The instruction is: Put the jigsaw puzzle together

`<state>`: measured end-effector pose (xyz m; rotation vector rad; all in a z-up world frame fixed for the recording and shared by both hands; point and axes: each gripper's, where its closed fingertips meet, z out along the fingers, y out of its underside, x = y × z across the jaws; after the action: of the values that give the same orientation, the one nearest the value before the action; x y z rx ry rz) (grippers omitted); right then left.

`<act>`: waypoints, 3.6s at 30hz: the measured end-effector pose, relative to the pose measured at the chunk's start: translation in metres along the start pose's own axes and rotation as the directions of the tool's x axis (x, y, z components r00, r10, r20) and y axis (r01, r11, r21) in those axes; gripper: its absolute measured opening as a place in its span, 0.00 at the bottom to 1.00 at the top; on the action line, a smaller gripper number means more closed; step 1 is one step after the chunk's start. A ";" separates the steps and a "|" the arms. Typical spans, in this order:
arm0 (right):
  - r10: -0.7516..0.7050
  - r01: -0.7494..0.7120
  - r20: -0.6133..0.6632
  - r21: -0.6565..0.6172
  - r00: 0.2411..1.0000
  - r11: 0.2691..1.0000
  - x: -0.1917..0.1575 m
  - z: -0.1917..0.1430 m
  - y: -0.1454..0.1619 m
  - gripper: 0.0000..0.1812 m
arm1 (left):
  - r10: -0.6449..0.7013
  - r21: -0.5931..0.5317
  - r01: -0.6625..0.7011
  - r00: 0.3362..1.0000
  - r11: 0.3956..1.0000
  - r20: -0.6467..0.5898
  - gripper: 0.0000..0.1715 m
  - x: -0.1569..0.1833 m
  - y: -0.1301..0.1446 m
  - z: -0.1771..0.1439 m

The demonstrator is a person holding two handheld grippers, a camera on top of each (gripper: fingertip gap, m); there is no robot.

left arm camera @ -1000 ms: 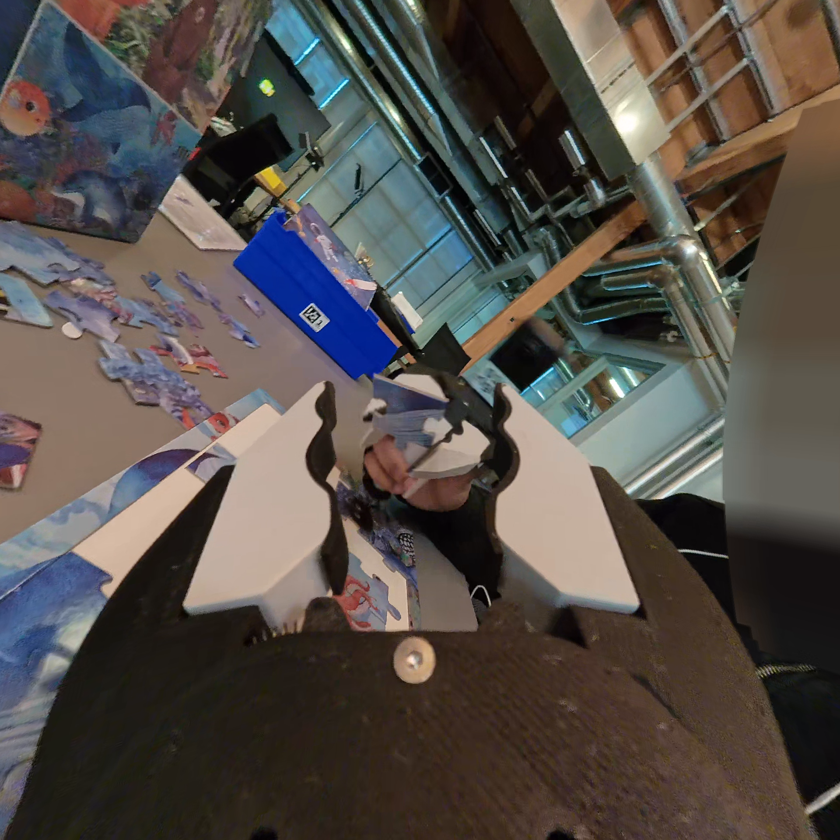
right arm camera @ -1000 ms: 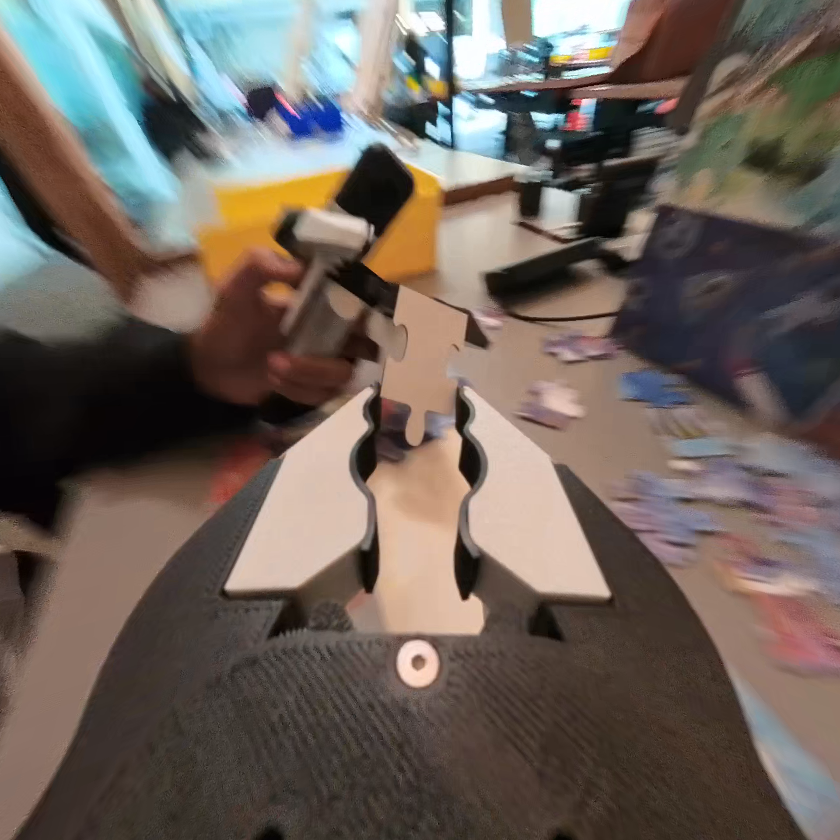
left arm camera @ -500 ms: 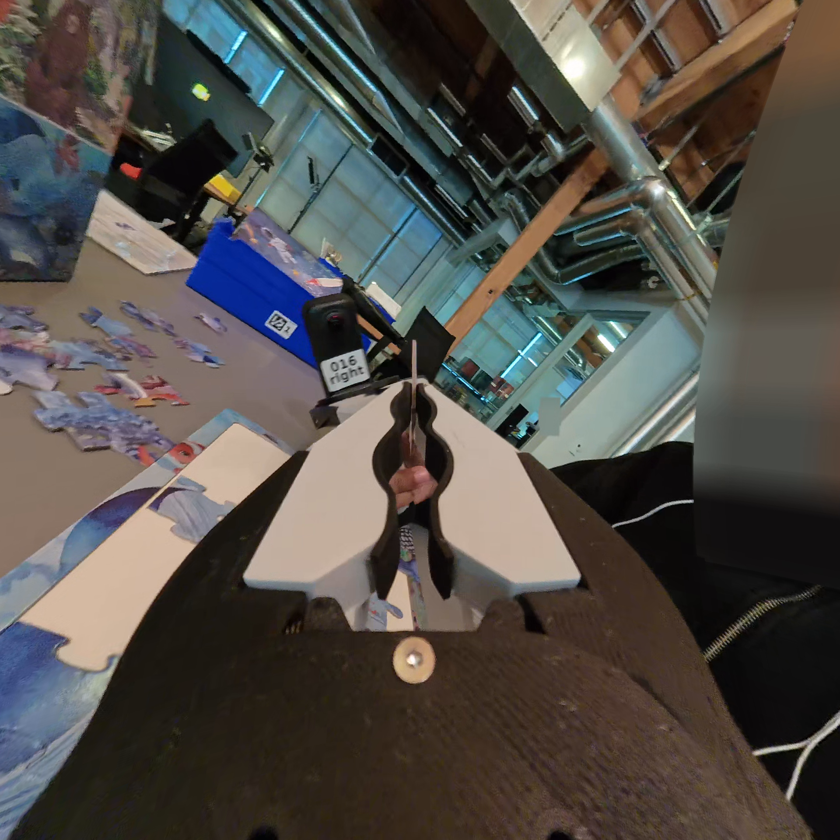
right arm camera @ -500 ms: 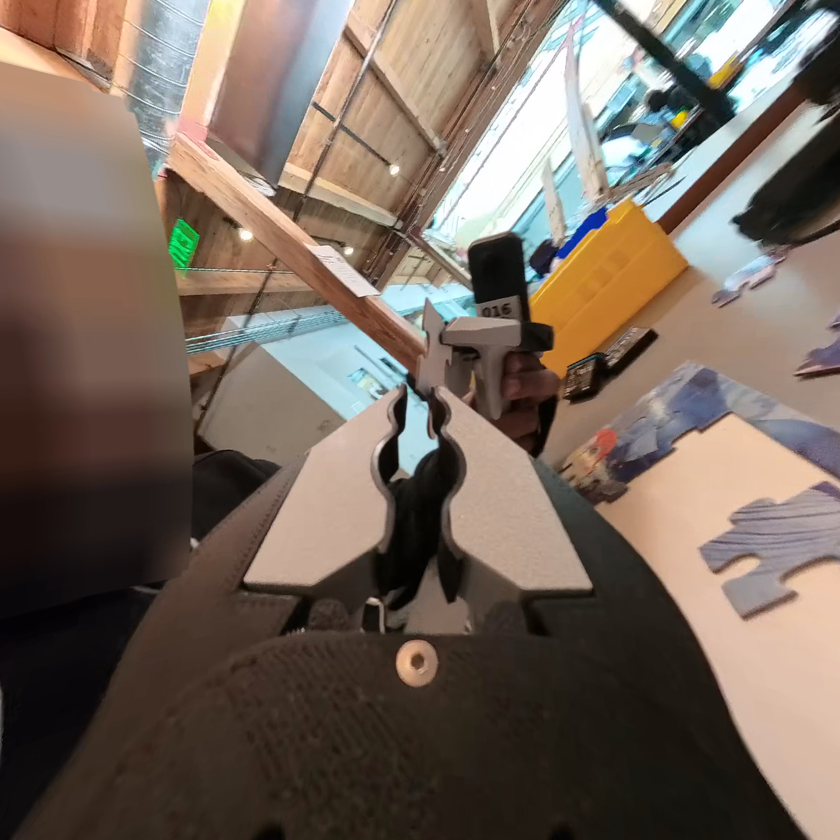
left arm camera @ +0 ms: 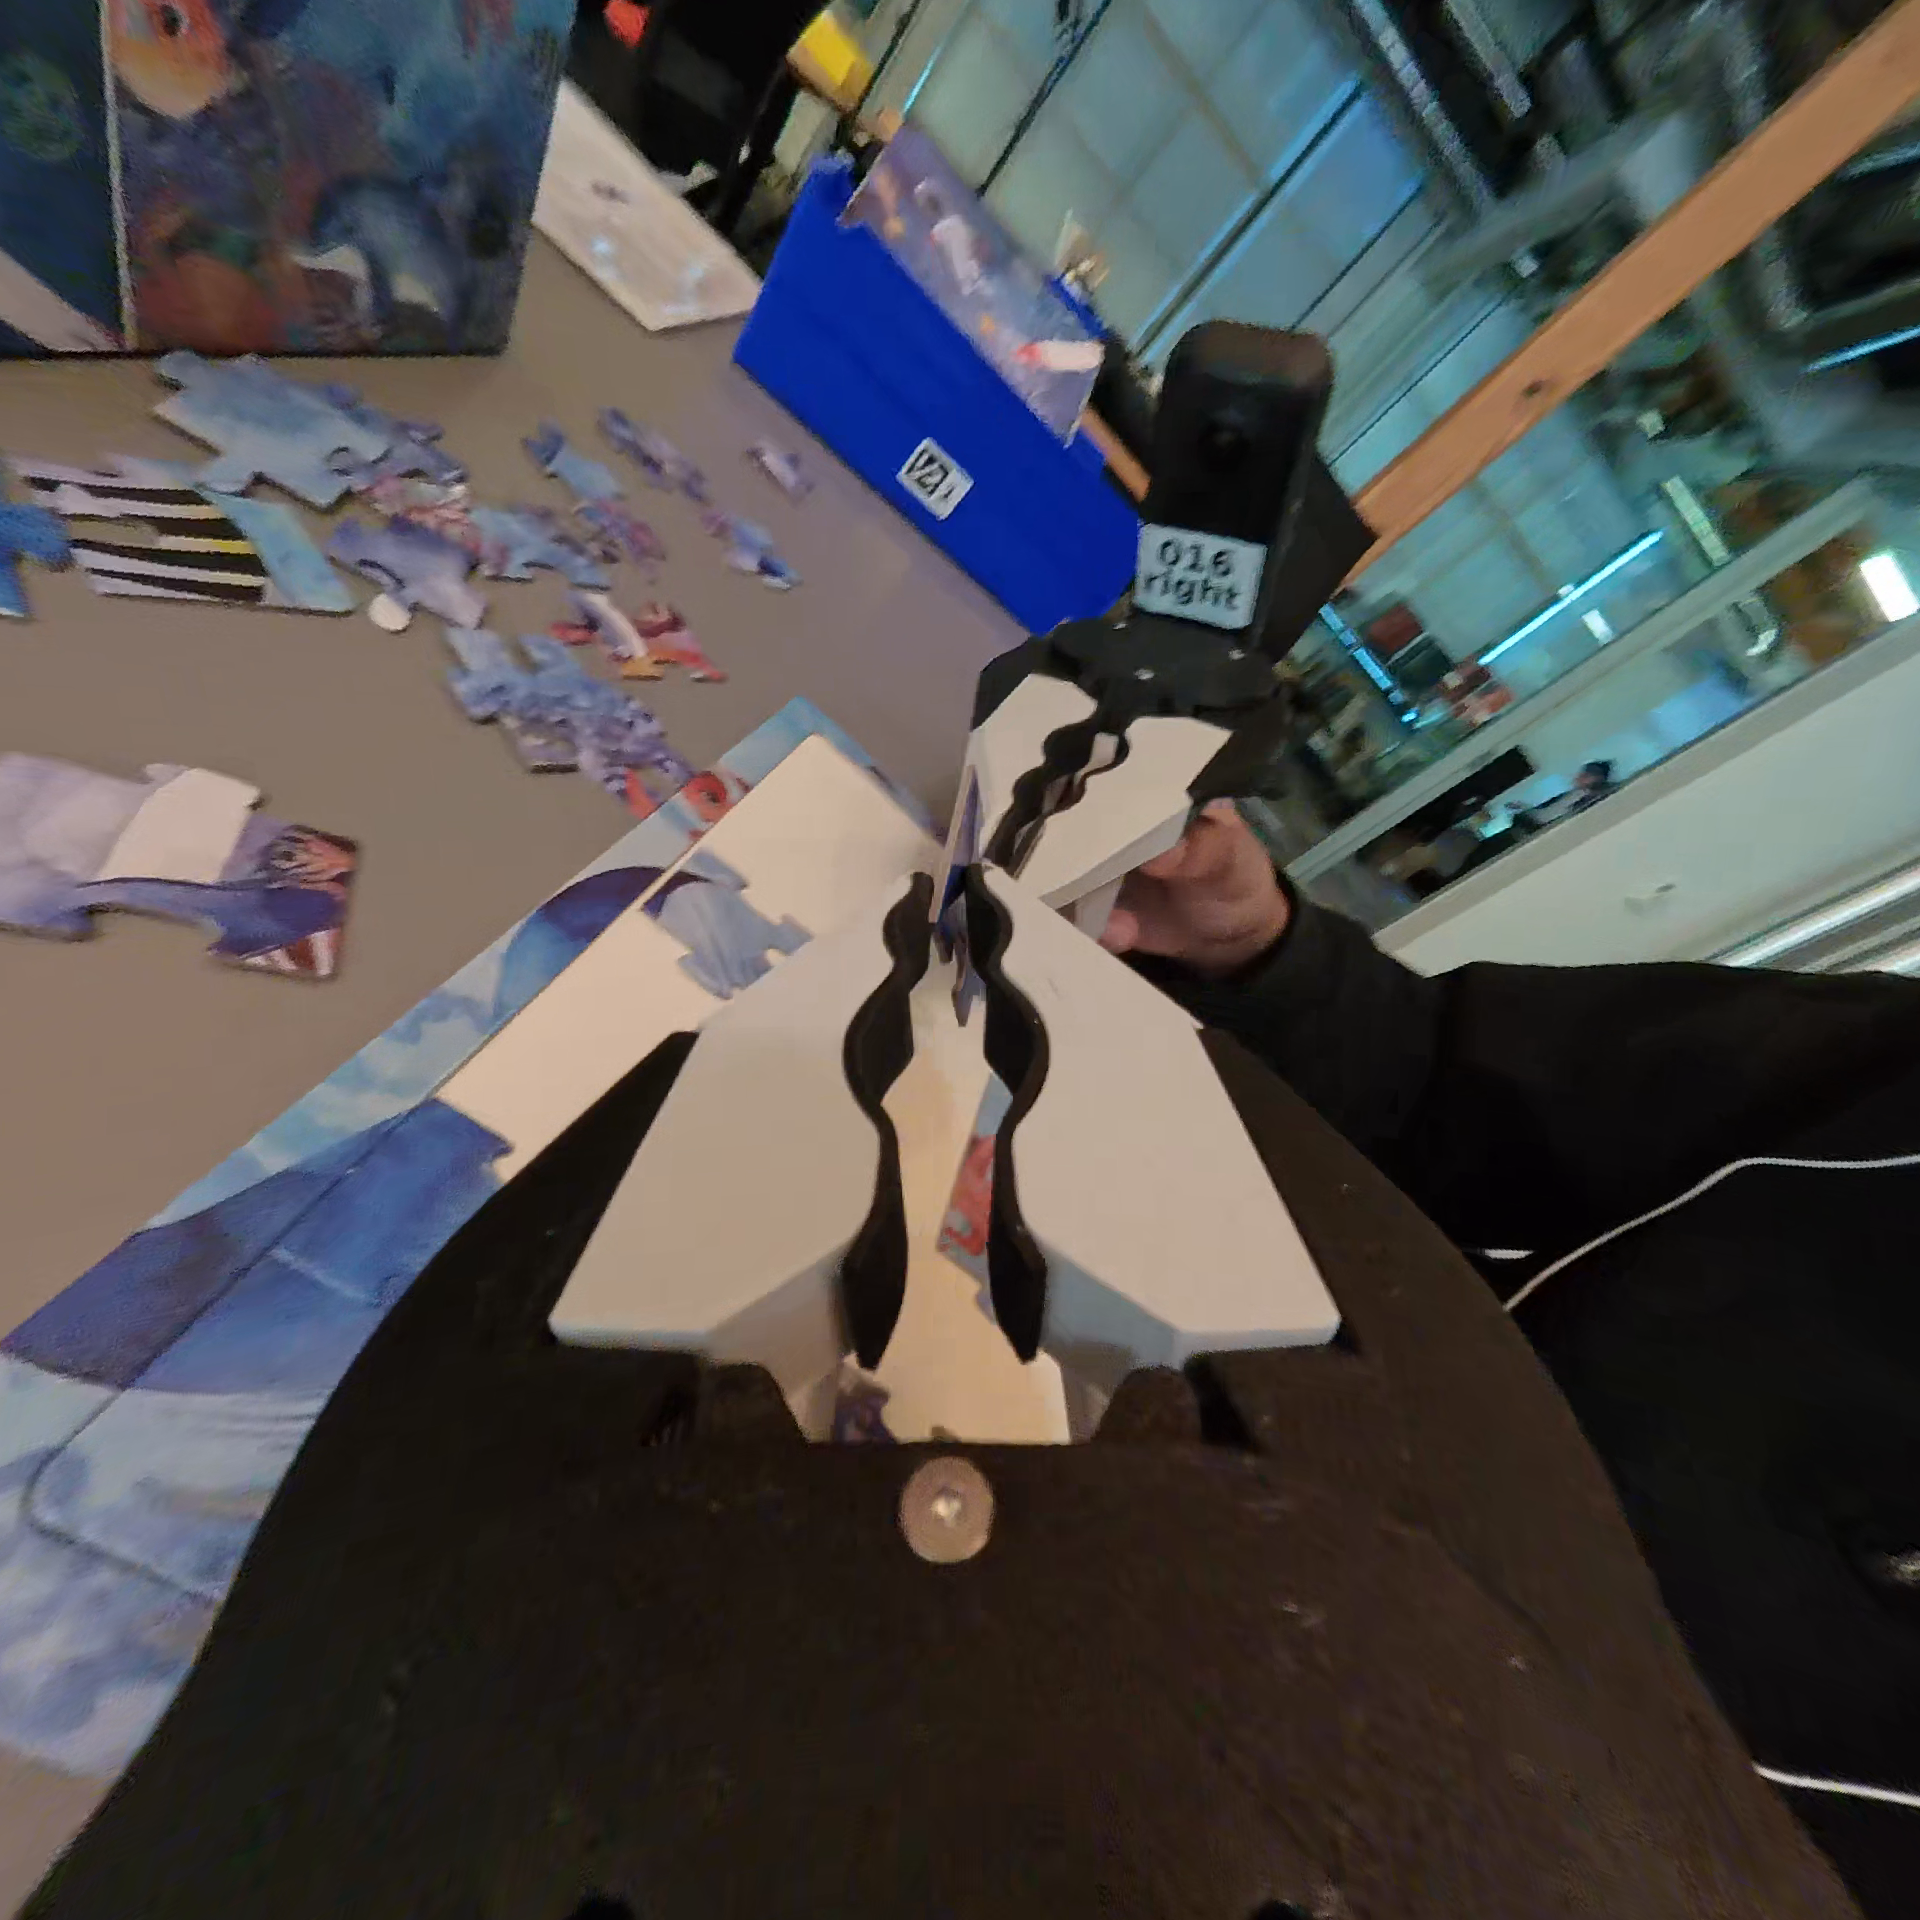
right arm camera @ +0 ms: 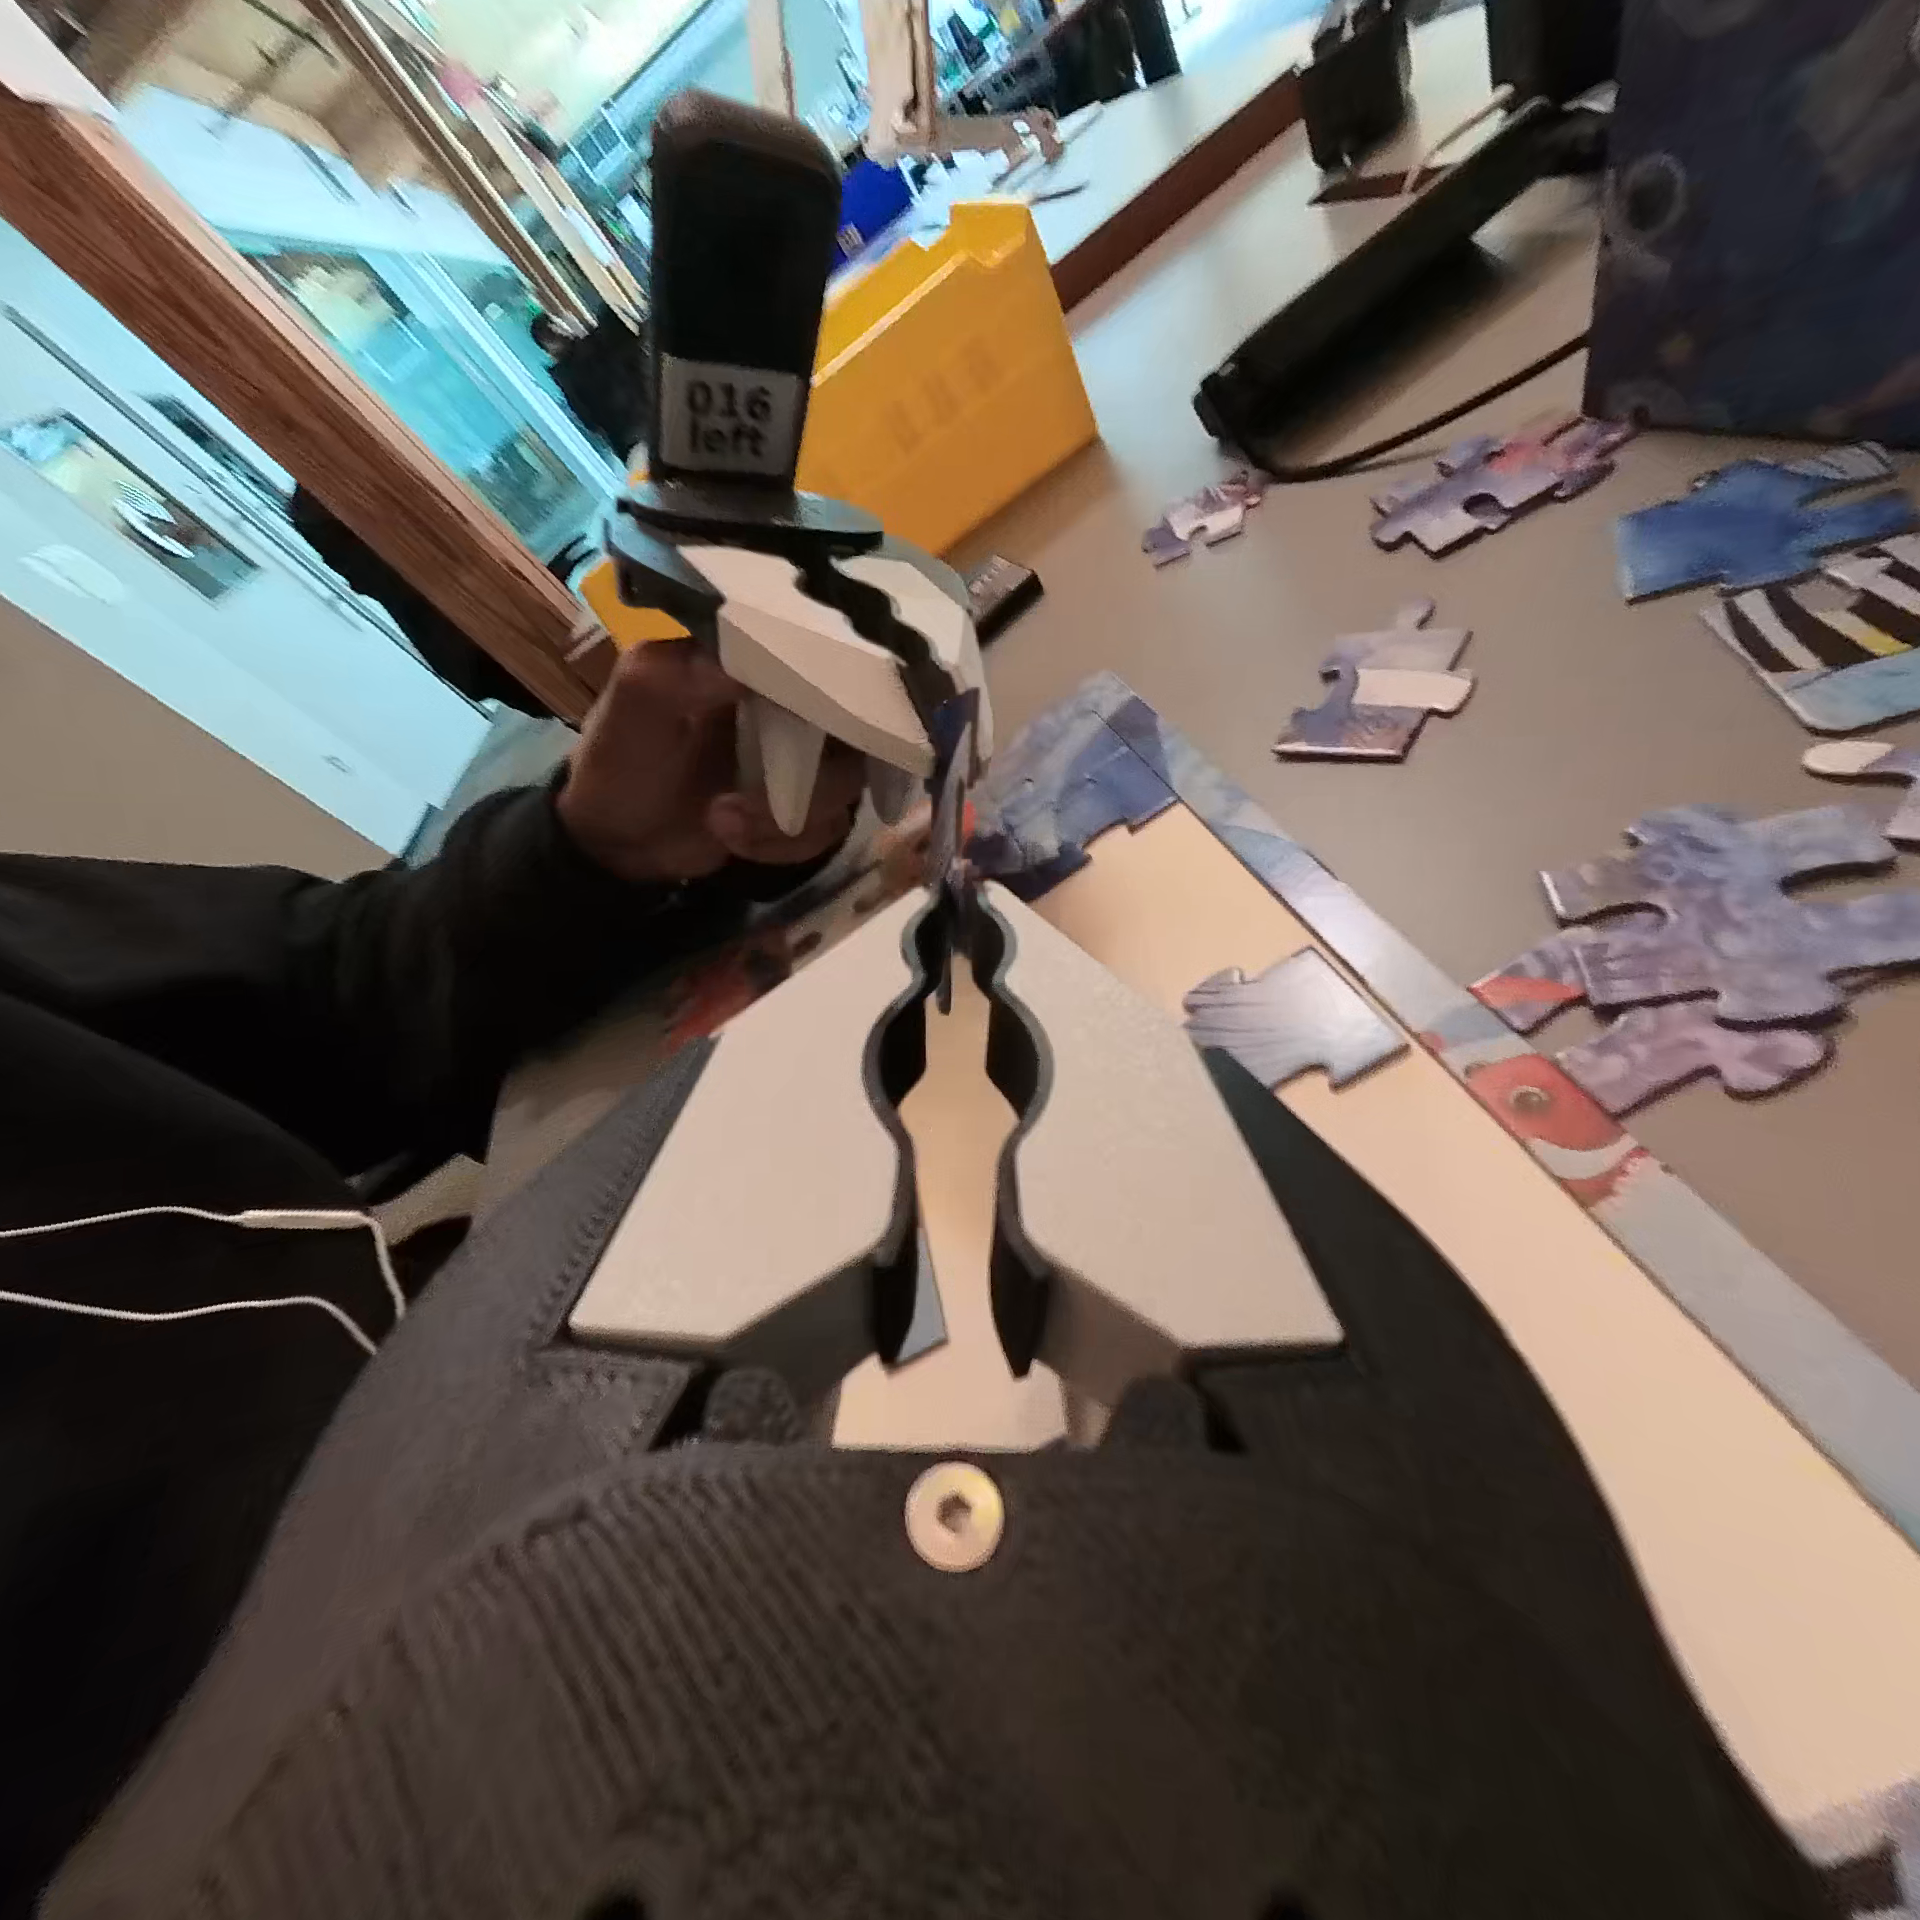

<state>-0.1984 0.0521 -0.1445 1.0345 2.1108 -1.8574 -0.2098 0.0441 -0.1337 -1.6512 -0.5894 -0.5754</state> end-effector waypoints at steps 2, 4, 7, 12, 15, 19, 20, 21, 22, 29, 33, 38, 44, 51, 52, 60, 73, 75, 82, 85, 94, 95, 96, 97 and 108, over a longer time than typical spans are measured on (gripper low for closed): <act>-0.017 0.015 -0.042 -0.054 0.999 0.998 0.006 0.003 0.006 0.01 | 0.003 -0.034 -0.002 0.999 0.999 0.038 0.03 -0.007 0.004 0.001; -0.053 0.041 -0.080 -0.134 0.995 0.990 0.010 0.006 0.016 0.03 | -0.009 -0.078 0.013 0.999 0.997 0.053 0.01 -0.008 0.009 0.001; -0.178 0.139 -0.178 -0.213 0.968 0.967 0.022 0.002 0.022 0.04 | 0.000 -0.120 0.013 0.994 0.993 0.106 0.00 -0.016 0.012 0.000; -0.254 0.199 -0.245 -0.228 0.936 0.953 0.028 -0.008 0.016 0.05 | -0.097 -0.281 0.129 0.988 0.951 0.122 0.00 -0.034 0.027 0.003; -0.266 0.205 -0.247 -0.245 0.932 0.948 0.029 -0.007 0.020 0.05 | -0.068 -0.363 0.134 0.980 0.922 0.187 0.02 -0.057 0.033 0.006; -0.310 0.231 -0.270 -0.288 0.912 0.929 0.034 -0.007 0.026 0.05 | -0.038 -0.389 0.112 0.980 0.914 0.193 0.04 -0.067 0.031 0.013; -0.323 0.239 -0.277 -0.299 0.905 0.924 0.035 -0.007 0.027 0.05 | -0.023 -0.388 0.101 0.980 0.916 0.200 0.04 -0.069 0.029 0.014; -0.335 0.246 -0.282 -0.309 0.899 0.919 0.036 -0.007 0.028 0.05 | -0.009 -0.382 0.088 0.979 0.920 0.204 0.04 -0.071 0.028 0.016; -0.345 0.251 -0.285 -0.317 0.894 0.914 0.037 -0.007 0.029 0.04 | -0.003 -0.377 0.079 0.980 0.923 0.198 0.03 -0.070 0.026 0.017; -0.372 0.269 -0.285 -0.342 0.883 0.901 0.038 -0.002 0.031 0.03 | -0.048 -0.357 0.105 0.985 0.928 0.164 0.03 -0.071 0.026 0.022; -0.366 0.258 -0.289 -0.349 0.885 0.901 0.041 -0.003 0.033 0.04 | -0.101 -0.316 0.140 0.986 0.938 0.135 0.01 -0.069 0.020 0.024; -0.375 0.255 -0.301 -0.370 0.877 0.893 0.045 -0.004 0.036 0.04 | -0.065 -0.331 0.125 0.980 0.935 0.187 0.03 -0.076 0.023 0.023; -0.452 0.293 -0.331 -0.431 0.828 0.853 0.052 -0.007 0.040 0.04 | 0.083 -0.380 0.028 0.959 0.925 0.272 0.16 -0.081 0.021 0.012; -0.477 0.303 -0.347 -0.450 0.807 0.840 0.056 -0.011 0.042 0.03 | 0.390 -0.532 -0.212 0.887 0.820 0.247 0.23 -0.075 0.037 -0.005; -0.475 0.299 -0.351 -0.452 0.807 0.840 0.058 -0.011 0.042 0.04 | 0.432 -0.560 -0.236 0.868 0.794 0.246 0.24 -0.074 0.040 -0.005; -0.453 0.274 -0.365 -0.446 0.813 0.852 0.062 -0.014 0.044 0.08 | 0.558 -0.656 -0.320 0.808 0.683 0.187 0.23 -0.059 0.054 0.000; -0.463 0.274 -0.355 -0.468 0.812 0.840 0.058 -0.015 0.048 0.10 | 0.569 -0.680 -0.318 0.803 0.660 0.177 0.20 -0.055 0.062 0.003; -0.455 0.269 -0.353 -0.464 0.817 0.844 0.058 -0.015 0.048 0.10 | 0.566 -0.678 -0.317 0.805 0.663 0.177 0.18 -0.054 0.062 0.003; -0.460 0.274 -0.354 -0.464 0.815 0.842 0.057 -0.015 0.048 0.10 | 0.571 -0.689 -0.314 0.802 0.653 0.176 0.12 -0.053 0.064 0.004; -0.466 0.278 -0.355 -0.467 0.810 0.839 0.057 -0.015 0.048 0.10 | 0.573 -0.692 -0.314 0.801 0.650 0.174 0.12 -0.052 0.064 0.003; -0.466 0.276 -0.354 -0.470 0.811 0.838 0.055 -0.015 0.049 0.10 | 0.565 -0.692 -0.282 0.796 0.665 0.217 0.07 -0.055 0.062 0.001; -0.470 0.280 -0.353 -0.472 0.809 0.836 0.055 -0.015 0.049 0.10 | 0.560 -0.688 -0.276 0.797 0.671 0.227 0.07 -0.056 0.061 0.002; -0.474 0.282 -0.353 -0.474 0.807 0.834 0.055 -0.014 0.049 0.10 | 0.552 -0.685 -0.268 0.800 0.678 0.234 0.07 -0.056 0.061 0.002; -0.477 0.285 -0.352 -0.476 0.805 0.832 0.055 -0.014 0.049 0.10 | 0.539 -0.682 -0.259 0.809 0.684 0.234 0.06 -0.055 0.062 0.002; -0.553 0.372 -0.300 -0.490 0.777 0.788 0.041 -0.006 0.048 0.14 | 0.510 -0.648 -0.257 0.827 0.717 0.236 0.07 -0.052 0.056 -0.002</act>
<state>-0.1996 0.0737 -0.2040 0.9230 3.1025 -1.2968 -0.2115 0.0308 -0.2092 -2.4570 -0.3263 -0.0796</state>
